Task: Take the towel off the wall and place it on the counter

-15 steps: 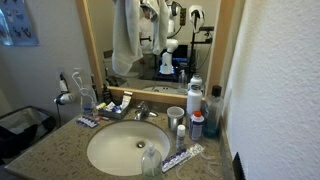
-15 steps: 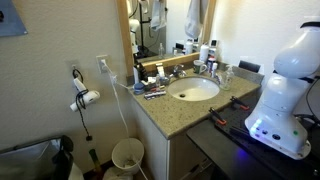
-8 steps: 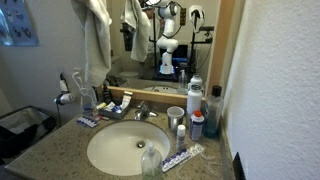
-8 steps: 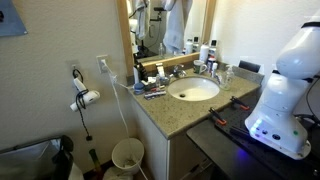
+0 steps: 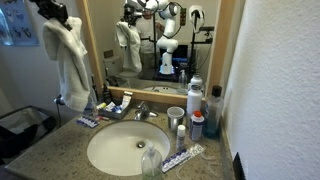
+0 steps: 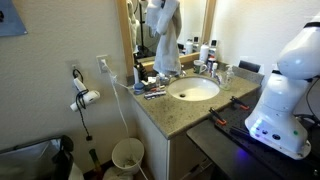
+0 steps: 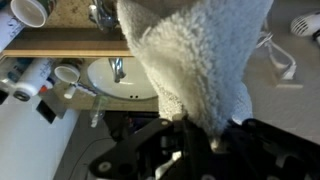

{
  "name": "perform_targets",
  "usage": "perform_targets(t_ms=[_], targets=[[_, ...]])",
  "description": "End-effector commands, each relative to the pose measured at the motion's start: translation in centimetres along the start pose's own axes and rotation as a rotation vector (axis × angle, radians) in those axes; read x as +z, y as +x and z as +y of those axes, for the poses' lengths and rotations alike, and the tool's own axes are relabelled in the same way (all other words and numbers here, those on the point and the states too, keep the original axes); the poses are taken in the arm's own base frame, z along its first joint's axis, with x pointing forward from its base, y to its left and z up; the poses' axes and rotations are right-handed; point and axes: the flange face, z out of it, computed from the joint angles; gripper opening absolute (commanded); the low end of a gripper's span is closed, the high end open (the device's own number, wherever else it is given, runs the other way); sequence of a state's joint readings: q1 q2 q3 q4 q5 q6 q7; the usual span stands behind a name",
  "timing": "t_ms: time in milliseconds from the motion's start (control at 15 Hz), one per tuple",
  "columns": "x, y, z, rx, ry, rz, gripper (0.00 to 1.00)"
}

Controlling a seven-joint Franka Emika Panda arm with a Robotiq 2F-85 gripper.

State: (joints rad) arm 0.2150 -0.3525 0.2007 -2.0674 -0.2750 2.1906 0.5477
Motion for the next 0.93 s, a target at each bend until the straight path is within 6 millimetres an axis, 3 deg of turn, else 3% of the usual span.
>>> perform_targets(t_ms=[0,267,467,867], targets=[[0.8,-3.5,-1.2,-0.116,0.12,-0.124,0.03],[3.3,-7.2,-2.5,-0.226,0.239,-0.331,0.03],[6.1,-10.4,-2.3,-0.291,0.256,-0.508,0.03],[10.6,-14.5,-2.0,-0.32,0.261,-0.641,0.03]])
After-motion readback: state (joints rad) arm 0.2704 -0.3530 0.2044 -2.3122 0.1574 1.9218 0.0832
